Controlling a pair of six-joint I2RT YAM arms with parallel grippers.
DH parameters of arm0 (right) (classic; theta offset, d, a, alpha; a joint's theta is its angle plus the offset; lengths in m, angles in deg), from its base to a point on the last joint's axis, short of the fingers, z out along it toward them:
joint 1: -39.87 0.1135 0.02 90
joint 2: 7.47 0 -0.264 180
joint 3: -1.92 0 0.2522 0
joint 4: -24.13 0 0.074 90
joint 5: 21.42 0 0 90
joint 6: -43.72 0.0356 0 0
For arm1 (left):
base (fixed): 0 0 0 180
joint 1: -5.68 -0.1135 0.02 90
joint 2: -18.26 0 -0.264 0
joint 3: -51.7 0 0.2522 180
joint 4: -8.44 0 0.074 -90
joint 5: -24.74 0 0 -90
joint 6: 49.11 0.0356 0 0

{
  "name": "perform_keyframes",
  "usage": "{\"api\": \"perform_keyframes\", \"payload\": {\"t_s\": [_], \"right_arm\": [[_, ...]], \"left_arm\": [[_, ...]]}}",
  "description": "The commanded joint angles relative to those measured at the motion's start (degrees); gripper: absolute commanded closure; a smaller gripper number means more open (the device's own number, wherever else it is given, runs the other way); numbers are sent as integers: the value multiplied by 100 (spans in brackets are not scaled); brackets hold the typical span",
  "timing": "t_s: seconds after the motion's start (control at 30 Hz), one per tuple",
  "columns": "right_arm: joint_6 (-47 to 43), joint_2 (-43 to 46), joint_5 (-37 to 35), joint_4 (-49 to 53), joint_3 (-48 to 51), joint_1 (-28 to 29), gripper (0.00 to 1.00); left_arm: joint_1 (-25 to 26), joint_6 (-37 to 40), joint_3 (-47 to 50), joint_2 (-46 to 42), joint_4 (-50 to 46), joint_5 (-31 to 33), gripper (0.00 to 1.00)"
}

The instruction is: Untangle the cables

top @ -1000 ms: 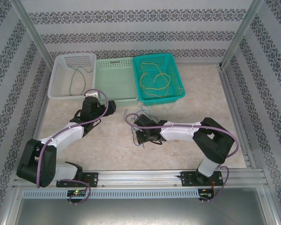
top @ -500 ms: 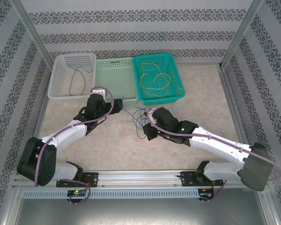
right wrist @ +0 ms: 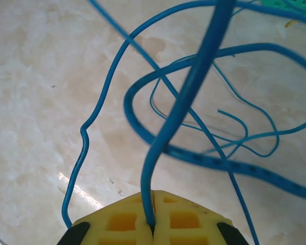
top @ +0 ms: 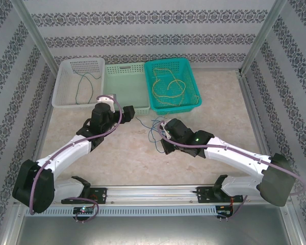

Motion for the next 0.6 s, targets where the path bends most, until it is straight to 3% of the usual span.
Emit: {"api": "perform_keyframes", "payload": {"t_s": [0.0,0.2,0.3,0.57], "right_arm": [[-86,222,-320,-137,-28,-72,100],[-61,236,-99,-335,66,-122,100],[2,229,-45,-317,91,-122,100],[14,616,19,-611,199,-143,100]], "left_arm": [[71,120,89,-87,25,-234,0],[198,224,-166,419,148,-1435,2],[385,306,-285,677,-124,-1420,3],[529,98,-109,774,553,-1762,2]]}}
